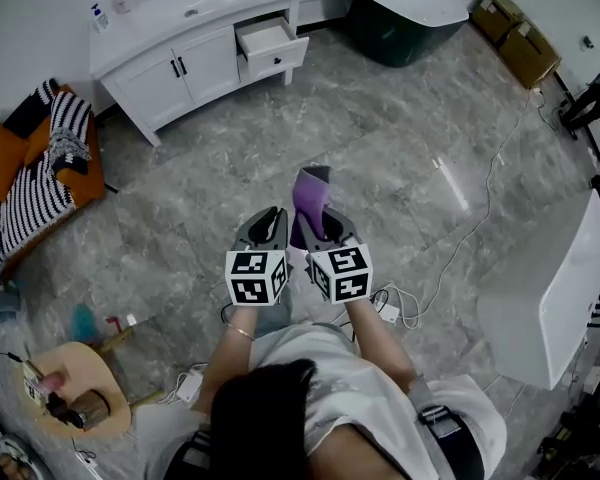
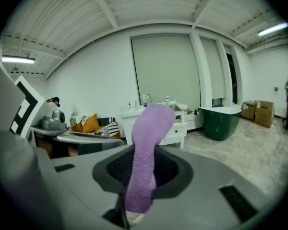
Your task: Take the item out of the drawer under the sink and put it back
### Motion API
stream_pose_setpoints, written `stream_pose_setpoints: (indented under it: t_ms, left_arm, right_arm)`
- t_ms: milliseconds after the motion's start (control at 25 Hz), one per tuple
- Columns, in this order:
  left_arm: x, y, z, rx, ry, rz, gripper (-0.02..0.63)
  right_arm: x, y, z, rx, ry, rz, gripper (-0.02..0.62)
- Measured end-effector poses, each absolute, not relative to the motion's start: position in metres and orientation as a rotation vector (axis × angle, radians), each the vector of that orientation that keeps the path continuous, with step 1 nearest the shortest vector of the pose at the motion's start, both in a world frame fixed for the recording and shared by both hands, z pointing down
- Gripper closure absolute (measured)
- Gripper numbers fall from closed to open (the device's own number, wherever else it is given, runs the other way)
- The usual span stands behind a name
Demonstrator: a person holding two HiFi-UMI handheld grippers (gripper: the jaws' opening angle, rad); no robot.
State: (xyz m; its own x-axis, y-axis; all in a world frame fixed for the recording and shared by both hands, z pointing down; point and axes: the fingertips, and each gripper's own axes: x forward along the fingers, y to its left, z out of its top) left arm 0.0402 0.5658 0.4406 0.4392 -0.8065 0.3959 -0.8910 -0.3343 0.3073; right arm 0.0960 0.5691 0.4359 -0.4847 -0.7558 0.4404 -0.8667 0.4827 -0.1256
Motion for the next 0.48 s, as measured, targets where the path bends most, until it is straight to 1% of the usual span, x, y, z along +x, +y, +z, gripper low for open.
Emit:
stream_pose_setpoints:
  t_ms: [480]
  left_arm:
    - [0.013, 0.494, 0.436, 2.253, -1.381, 0.233, 0.560]
  right_arm:
    - [0.068, 0.503, 0.434, 1.422, -2.360, 0.483, 0.499]
